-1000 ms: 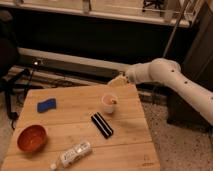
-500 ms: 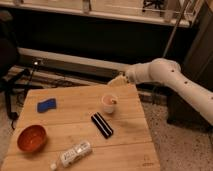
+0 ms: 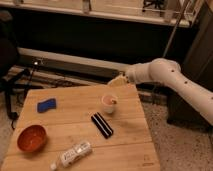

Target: Place the eraser on the white sponge

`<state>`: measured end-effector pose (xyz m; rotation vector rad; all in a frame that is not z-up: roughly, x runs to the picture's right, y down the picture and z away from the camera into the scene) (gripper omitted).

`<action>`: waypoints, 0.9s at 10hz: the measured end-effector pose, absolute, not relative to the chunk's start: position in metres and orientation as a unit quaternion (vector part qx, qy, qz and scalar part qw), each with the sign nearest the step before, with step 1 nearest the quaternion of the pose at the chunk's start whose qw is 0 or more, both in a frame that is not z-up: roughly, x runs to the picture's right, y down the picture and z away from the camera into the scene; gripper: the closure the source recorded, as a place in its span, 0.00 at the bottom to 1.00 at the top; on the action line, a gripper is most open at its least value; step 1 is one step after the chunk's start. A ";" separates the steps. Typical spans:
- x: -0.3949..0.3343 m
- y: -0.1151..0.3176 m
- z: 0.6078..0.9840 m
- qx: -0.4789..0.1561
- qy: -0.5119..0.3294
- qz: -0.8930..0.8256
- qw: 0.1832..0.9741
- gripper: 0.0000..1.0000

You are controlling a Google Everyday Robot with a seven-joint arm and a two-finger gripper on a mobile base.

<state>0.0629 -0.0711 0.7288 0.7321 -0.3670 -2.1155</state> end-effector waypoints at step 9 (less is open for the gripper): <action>0.021 0.012 0.705 0.228 -0.221 -0.877 0.361 0.20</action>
